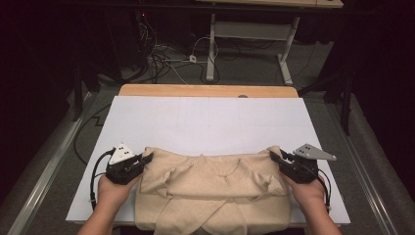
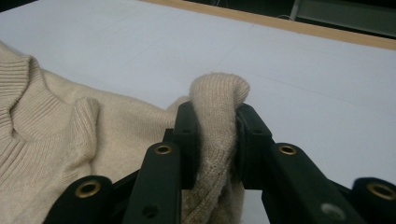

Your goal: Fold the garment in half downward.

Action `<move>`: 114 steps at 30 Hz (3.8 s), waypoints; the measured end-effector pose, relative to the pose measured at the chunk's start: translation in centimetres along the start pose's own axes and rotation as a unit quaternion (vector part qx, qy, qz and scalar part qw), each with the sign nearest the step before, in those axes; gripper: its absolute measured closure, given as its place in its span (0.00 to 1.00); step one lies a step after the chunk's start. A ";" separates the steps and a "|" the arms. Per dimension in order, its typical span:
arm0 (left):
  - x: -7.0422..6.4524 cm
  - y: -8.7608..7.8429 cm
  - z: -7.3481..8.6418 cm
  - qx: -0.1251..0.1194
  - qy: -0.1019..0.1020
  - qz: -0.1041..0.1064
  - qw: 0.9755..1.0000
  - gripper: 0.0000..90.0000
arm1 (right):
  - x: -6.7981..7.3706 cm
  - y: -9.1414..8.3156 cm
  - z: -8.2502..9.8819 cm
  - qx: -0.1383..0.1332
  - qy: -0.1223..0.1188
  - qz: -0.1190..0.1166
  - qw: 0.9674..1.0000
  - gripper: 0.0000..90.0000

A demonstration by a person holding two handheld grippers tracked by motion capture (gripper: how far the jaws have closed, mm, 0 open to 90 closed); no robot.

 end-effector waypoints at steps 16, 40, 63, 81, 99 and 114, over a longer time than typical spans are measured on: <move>4.4 3.3 -6.5 -0.020 -0.020 -0.039 0.999 0.87 | -4.1 5.3 -5.0 -0.012 -0.002 0.039 0.999 0.82; 5.8 5.9 -4.2 0.024 -0.079 -0.018 0.996 0.63 | -5.4 7.6 -3.5 0.031 0.046 0.043 0.998 0.59; -1.2 5.7 -4.1 0.006 -0.039 0.009 0.999 0.44 | -0.3 3.2 -0.1 0.037 0.022 -0.012 0.999 0.43; -1.1 3.6 -2.6 0.006 0.003 0.004 1.000 0.85 | 0.1 3.1 1.2 0.056 -0.004 -0.022 0.998 0.88; -2.4 -0.9 2.5 -0.007 -0.002 0.036 0.999 0.86 | 2.4 -1.0 2.7 0.026 -0.039 -0.025 0.999 0.89; -4.8 -3.2 4.0 -0.001 0.012 0.049 0.999 0.86 | 3.9 -3.7 4.7 0.030 -0.047 -0.024 0.998 0.89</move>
Point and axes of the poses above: each handheld gripper's, and its own axes: y roughly forward along the jaws, z roughly out of its underside, x roughly to its left, the point moved 5 cm from there along y, roughly forward along the jaws, and after that the axes turned 1 degree about -y, right-handed, at the moved point
